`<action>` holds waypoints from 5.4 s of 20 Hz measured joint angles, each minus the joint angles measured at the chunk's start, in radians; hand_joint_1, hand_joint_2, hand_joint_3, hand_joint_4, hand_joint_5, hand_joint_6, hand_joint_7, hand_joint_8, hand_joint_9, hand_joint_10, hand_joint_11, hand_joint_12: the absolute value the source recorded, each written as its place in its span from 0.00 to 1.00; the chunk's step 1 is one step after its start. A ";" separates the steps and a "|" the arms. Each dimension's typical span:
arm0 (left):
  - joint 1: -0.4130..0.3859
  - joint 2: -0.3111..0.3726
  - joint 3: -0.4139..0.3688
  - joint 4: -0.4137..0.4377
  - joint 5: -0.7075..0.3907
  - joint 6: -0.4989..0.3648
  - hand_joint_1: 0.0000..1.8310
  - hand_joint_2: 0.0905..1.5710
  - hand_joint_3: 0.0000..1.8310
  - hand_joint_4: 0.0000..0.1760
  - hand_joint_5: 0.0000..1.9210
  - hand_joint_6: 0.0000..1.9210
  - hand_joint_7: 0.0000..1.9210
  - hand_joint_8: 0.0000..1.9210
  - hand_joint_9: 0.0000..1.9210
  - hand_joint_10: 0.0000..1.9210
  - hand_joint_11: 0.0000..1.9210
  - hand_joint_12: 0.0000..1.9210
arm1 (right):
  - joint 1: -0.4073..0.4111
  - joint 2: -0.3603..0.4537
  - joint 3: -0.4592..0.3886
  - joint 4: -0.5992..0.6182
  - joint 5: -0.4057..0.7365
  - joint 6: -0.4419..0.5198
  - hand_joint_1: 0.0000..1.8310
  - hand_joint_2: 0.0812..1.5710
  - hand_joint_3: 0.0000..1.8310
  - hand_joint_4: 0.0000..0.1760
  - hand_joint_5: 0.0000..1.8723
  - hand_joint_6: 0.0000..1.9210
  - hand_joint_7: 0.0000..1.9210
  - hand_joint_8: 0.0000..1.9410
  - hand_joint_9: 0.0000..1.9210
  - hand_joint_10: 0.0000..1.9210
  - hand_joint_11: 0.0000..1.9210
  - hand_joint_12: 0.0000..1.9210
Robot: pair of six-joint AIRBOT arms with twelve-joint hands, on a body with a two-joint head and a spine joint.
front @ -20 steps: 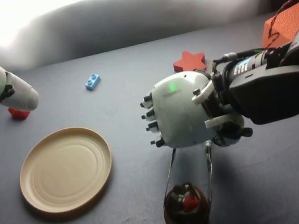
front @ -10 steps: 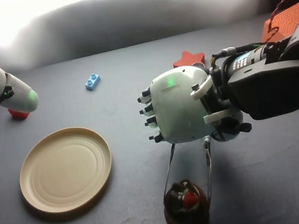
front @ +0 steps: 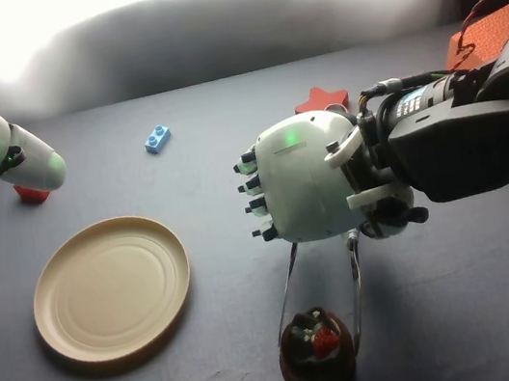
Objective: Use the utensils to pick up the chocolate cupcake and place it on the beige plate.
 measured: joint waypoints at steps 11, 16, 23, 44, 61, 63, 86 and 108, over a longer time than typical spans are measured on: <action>0.000 0.000 0.000 0.000 0.000 0.000 0.20 0.71 0.00 0.00 0.04 0.00 0.05 0.00 0.07 0.00 0.00 0.12 | 0.000 0.002 -0.002 0.001 0.000 -0.008 0.64 0.76 0.00 0.00 0.44 0.59 0.40 0.75 0.29 0.76 0.29 0.86; 0.000 0.000 0.000 0.000 0.000 0.000 0.20 0.70 0.00 0.00 0.04 0.00 0.05 0.00 0.08 0.00 0.00 0.13 | 0.004 0.003 -0.003 0.002 -0.003 -0.010 0.73 0.77 0.00 0.00 0.41 0.55 0.37 0.76 0.38 0.83 0.41 0.82; 0.000 0.000 0.000 0.000 0.001 0.000 0.18 0.71 0.00 0.00 0.03 0.00 0.04 0.00 0.07 0.00 0.00 0.11 | 0.014 0.007 -0.005 0.000 0.002 -0.013 0.74 0.76 0.00 0.00 0.40 0.54 0.40 0.73 0.41 0.80 0.46 0.77; 0.001 -0.001 0.000 0.000 0.007 0.000 0.19 0.71 0.00 0.00 0.03 0.00 0.05 0.00 0.07 0.00 0.00 0.11 | 0.065 0.045 -0.045 0.000 -0.005 0.133 0.74 0.75 0.00 0.00 0.40 0.54 0.41 0.72 0.41 0.78 0.46 0.75; 0.001 -0.009 0.003 -0.001 0.008 -0.004 0.20 0.71 0.00 0.00 0.04 0.00 0.05 0.00 0.07 0.00 0.00 0.18 | 0.152 -0.203 0.304 -0.001 -0.080 0.331 0.74 0.74 0.00 0.00 0.42 0.52 0.42 0.69 0.43 0.76 0.49 0.73; 0.001 -0.019 0.007 0.002 0.010 -0.005 0.19 0.71 0.00 0.00 0.03 0.00 0.05 0.00 0.07 0.00 0.00 0.19 | 0.161 -0.242 0.358 -0.001 -0.087 0.343 0.74 0.76 0.00 0.00 0.41 0.53 0.38 0.75 0.42 0.77 0.48 0.72; 0.001 -0.040 0.009 -0.001 0.010 -0.007 0.17 0.71 0.00 0.00 0.02 0.00 0.03 0.00 0.05 0.00 0.00 0.12 | 0.108 -0.444 0.519 0.000 -0.011 0.250 0.74 0.75 0.00 0.00 0.43 0.52 0.39 0.74 0.42 0.78 0.48 0.74; 0.001 -0.040 0.010 -0.001 0.010 -0.008 0.18 0.71 0.00 0.00 0.02 0.00 0.03 0.00 0.04 0.00 0.00 0.12 | 0.108 -0.444 0.518 0.000 0.002 0.225 0.65 0.76 0.00 0.00 0.43 0.58 0.41 0.77 0.36 0.79 0.40 0.81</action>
